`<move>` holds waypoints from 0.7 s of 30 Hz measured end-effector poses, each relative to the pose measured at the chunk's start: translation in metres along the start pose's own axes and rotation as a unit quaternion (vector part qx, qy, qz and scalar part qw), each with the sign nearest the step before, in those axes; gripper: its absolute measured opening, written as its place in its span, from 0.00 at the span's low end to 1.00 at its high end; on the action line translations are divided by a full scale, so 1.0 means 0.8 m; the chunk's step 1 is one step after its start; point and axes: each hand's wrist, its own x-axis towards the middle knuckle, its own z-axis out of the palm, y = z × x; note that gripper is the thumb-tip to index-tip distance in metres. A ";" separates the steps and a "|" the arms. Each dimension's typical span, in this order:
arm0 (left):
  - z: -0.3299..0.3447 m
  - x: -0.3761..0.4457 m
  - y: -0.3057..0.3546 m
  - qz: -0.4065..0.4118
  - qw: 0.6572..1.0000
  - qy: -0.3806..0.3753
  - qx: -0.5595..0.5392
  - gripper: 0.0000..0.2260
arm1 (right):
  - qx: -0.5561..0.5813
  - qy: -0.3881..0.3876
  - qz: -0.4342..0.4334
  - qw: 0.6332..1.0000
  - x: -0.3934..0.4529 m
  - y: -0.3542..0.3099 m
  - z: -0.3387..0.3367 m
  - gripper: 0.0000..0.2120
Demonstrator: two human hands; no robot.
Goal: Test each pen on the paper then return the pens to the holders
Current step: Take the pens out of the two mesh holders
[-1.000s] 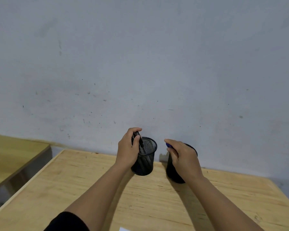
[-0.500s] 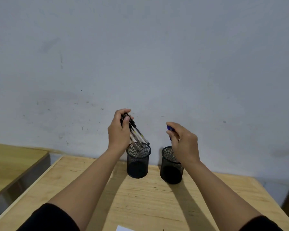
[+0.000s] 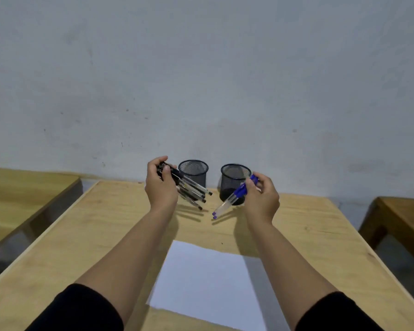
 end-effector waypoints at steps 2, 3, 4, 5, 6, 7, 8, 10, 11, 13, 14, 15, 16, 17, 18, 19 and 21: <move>-0.003 -0.011 -0.029 -0.034 0.999 0.008 0.016 0.11 | 0.008 0.019 0.058 0.998 -0.006 0.028 -0.009 0.11; -0.004 -0.015 -0.040 -0.052 0.998 0.011 0.022 0.10 | 0.012 0.024 0.079 0.996 -0.007 0.038 -0.013 0.13; -0.004 -0.017 -0.050 -0.070 0.997 0.013 0.030 0.10 | 0.015 0.025 0.100 0.995 -0.006 0.049 -0.016 0.14; -0.004 -0.019 -0.059 -0.084 0.996 0.014 0.040 0.09 | 0.020 0.023 0.118 0.993 -0.004 0.058 -0.018 0.15; -0.003 -0.020 -0.068 -0.094 0.994 0.013 0.049 0.09 | 0.021 0.017 0.131 0.991 0.000 0.067 -0.020 0.14; -0.003 -0.021 -0.074 -0.100 0.993 0.013 0.057 0.08 | 0.017 0.005 0.142 0.990 0.004 0.075 -0.022 0.13; -0.002 -0.022 -0.079 -0.105 0.992 0.012 0.067 0.08 | 0.008 -0.009 0.150 0.989 0.009 0.081 -0.023 0.12; -0.002 -0.021 -0.087 -0.114 0.988 -0.003 0.104 0.08 | -0.027 -0.036 0.153 0.987 0.017 0.092 -0.027 0.10; -0.003 -0.019 -0.092 -0.117 0.985 -0.019 0.126 0.08 | -0.055 -0.051 0.146 0.986 0.020 0.096 -0.029 0.09; -0.006 -0.012 -0.103 -0.114 0.977 -0.054 0.175 0.07 | -0.117 -0.089 0.111 0.983 0.026 0.101 -0.035 0.09; -0.009 -0.008 -0.108 -0.109 0.971 -0.071 0.202 0.06 | -0.150 -0.108 0.088 0.979 0.028 0.102 -0.038 0.08; -0.012 -0.005 -0.112 -0.102 0.964 -0.087 0.230 0.06 | -0.183 -0.126 0.064 0.973 0.031 0.103 -0.040 0.08; -0.014 -0.002 -0.115 -0.090 0.958 -0.101 0.254 0.06 | -0.213 -0.143 0.040 0.966 0.033 0.104 -0.042 0.08; -0.017 -0.001 -0.116 -0.073 0.952 -0.115 0.273 0.06 | -0.236 -0.157 0.019 0.959 0.035 0.105 -0.044 0.07; -0.020 0.000 -0.117 -0.054 0.948 -0.128 0.287 0.05 | -0.254 -0.169 0.002 0.952 0.035 0.105 -0.045 0.07; -0.022 -0.001 -0.116 -0.034 0.943 -0.139 0.299 0.05 | -0.269 -0.179 -0.013 0.946 0.035 0.106 -0.045 0.07; -0.028 -0.001 -0.114 -0.007 0.935 -0.159 0.316 0.07 | -0.293 -0.197 -0.040 0.935 0.032 0.107 -0.045 0.08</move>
